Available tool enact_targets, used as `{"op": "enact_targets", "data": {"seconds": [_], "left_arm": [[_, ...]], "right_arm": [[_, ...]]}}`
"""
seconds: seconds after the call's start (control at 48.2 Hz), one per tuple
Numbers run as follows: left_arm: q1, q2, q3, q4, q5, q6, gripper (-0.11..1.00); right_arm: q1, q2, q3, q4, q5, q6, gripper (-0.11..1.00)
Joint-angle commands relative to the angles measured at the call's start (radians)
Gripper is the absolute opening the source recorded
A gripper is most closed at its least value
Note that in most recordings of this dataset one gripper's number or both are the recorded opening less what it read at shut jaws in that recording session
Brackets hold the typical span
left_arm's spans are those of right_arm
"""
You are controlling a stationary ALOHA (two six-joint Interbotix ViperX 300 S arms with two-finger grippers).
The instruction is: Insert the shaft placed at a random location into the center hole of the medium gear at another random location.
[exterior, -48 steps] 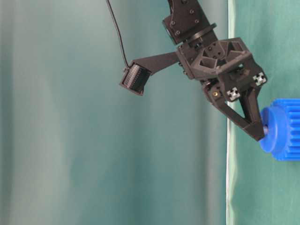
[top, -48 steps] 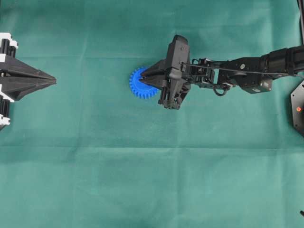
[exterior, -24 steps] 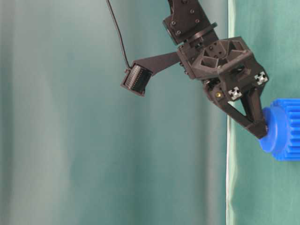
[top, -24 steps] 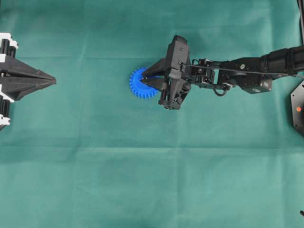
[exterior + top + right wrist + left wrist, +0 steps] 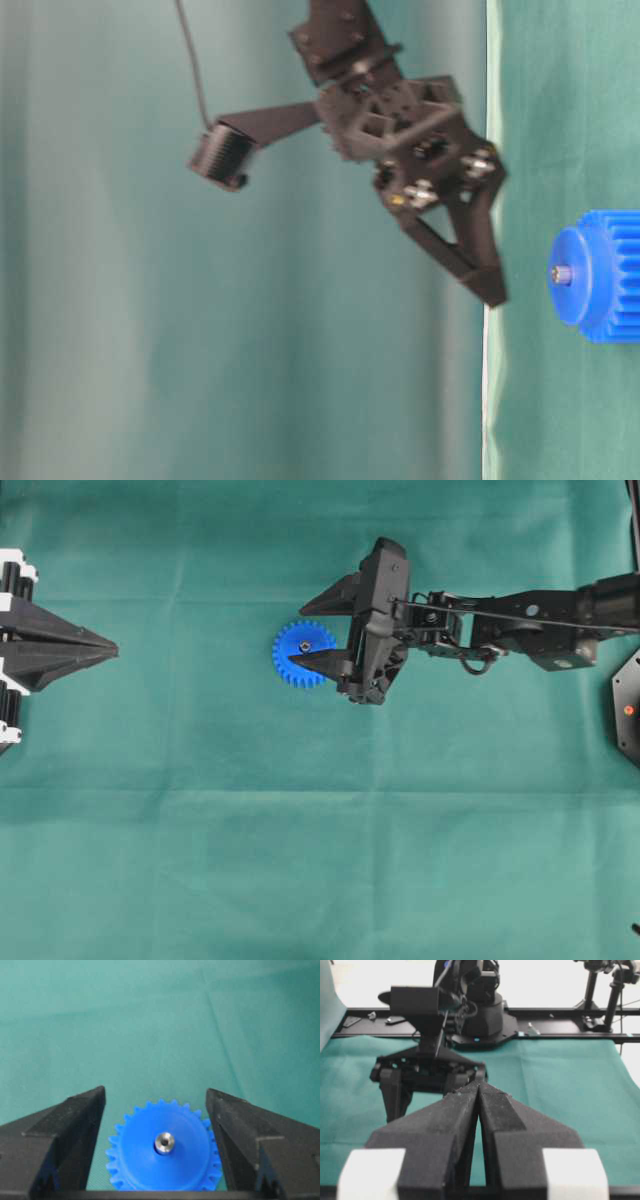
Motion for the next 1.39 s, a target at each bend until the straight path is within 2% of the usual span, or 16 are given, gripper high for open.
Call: {"op": "enact_targets", "data": {"seconds": [0.0,0.394,0.664,0.996,1.369], "left_arm": [[-0.002,0.006,-0.012,0.003,-0.006,-0.002,0.00],[0.000,0.006,-0.011,0.003,-0.002,-0.003,0.00],[0.000,0.006,-0.012,0.003,0.011,-0.003,0.00],[0.000,0.005,-0.012,0.003,0.008,-0.003,0.00],[-0.002,0.005,-0.012,0.003,0.003,-0.003,0.00]], "right_arm": [[0.002,-0.063,-0.009,-0.002,0.023,-0.011,0.80],[0.002,-0.129,0.034,0.000,0.051,-0.009,0.80],[0.002,-0.249,0.172,0.003,0.002,-0.006,0.80],[-0.002,-0.460,0.348,0.005,0.003,-0.005,0.80],[-0.008,-0.611,0.434,0.017,0.043,-0.005,0.80]]}}
